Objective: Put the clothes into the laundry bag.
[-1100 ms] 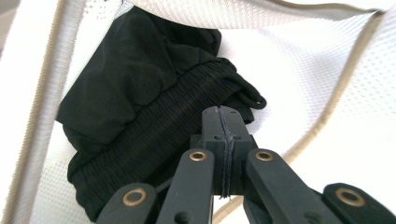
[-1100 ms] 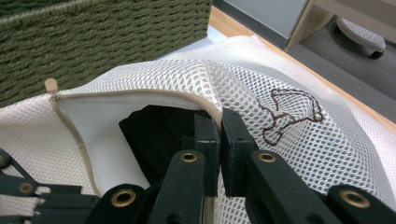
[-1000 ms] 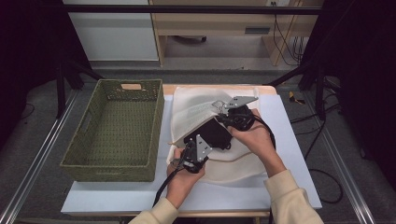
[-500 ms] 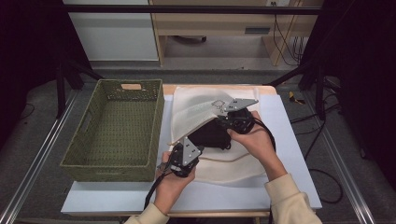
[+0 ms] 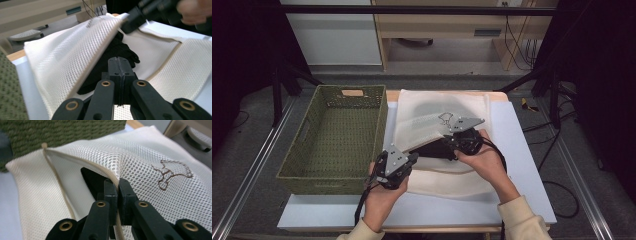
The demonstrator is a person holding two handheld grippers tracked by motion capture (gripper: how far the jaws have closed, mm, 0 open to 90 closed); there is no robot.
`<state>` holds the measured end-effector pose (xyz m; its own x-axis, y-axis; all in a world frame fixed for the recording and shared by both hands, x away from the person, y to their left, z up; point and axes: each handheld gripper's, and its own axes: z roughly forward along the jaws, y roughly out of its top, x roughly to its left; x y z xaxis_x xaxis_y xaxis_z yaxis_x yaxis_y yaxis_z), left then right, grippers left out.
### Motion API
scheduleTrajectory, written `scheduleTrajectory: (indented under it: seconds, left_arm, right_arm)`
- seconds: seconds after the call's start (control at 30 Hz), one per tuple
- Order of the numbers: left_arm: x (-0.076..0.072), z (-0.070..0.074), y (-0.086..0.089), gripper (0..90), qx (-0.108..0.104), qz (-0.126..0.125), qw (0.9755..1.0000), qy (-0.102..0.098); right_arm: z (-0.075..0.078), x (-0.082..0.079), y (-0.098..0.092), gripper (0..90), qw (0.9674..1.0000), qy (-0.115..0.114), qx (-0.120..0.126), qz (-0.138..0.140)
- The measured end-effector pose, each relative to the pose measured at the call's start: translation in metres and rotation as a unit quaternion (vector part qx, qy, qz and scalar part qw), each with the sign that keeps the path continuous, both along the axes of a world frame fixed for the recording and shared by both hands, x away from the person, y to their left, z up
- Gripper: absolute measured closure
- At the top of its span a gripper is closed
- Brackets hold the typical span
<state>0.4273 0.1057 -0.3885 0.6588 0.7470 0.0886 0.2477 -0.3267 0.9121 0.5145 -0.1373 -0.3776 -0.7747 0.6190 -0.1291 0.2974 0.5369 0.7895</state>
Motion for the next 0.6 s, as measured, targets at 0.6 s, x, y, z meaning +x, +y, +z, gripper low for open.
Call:
scheduleTrajectory:
  seconds: [0.6]
  left_arm:
    - [0.004,0.013,0.023,89.8,-0.033,0.023,0.9992,-0.002]
  right_arm:
    - [-0.041,-0.024,0.01,86.5,0.9989,0.019,-0.042,0.004]
